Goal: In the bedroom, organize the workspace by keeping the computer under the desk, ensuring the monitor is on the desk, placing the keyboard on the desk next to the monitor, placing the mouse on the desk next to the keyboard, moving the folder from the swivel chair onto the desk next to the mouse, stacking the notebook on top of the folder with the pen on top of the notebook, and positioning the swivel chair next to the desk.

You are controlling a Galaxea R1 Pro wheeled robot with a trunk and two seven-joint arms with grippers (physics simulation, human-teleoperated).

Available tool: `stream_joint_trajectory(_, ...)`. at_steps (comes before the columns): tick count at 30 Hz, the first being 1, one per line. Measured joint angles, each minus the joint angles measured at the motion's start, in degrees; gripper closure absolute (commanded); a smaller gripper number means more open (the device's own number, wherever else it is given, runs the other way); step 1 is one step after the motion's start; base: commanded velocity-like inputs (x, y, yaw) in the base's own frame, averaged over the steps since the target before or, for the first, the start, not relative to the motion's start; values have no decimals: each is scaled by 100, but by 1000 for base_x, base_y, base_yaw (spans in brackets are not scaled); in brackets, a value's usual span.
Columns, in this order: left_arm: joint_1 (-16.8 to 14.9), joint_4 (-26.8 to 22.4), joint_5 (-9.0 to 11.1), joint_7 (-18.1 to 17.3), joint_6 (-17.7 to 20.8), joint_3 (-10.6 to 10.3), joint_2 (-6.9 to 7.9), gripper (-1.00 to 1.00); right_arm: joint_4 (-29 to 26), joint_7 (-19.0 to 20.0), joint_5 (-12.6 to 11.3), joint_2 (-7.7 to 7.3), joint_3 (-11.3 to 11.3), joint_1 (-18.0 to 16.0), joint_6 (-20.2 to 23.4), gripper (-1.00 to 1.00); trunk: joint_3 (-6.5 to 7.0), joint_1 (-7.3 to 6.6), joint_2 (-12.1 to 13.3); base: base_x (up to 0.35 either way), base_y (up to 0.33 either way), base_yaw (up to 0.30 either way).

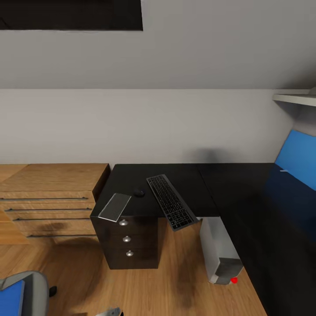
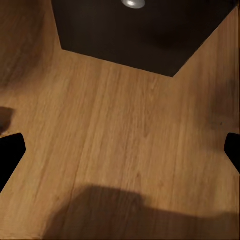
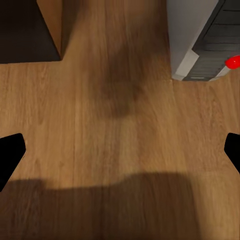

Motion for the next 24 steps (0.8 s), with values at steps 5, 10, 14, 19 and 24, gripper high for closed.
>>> stream_joint_trajectory(5,162,0,5,3,3,3,-97,-100,15,17,-160,48,163,132,-69,-100,90,-110,201,0,0,0)
stream_joint_trajectory(10,323,0,17,4,10,15,-104,-100,-6,23,-234,30,241,295,-79,-100,179,-220,401,0,0,0)
stream_joint_trajectory(14,392,0,20,4,12,20,-102,-100,-11,23,-243,22,245,389,-92,-100,252,-308,562,0,0,0)
stream_joint_trajectory(19,394,0,31,4,3,29,-85,-100,-14,31,-214,48,300,395,-133,-100,341,-418,762,0,0,0)
stream_joint_trajectory(24,395,0,38,4,-7,31,-66,-100,-105,33,-205,73,319,397,-144,-100,431,-527,963,0,0,0)
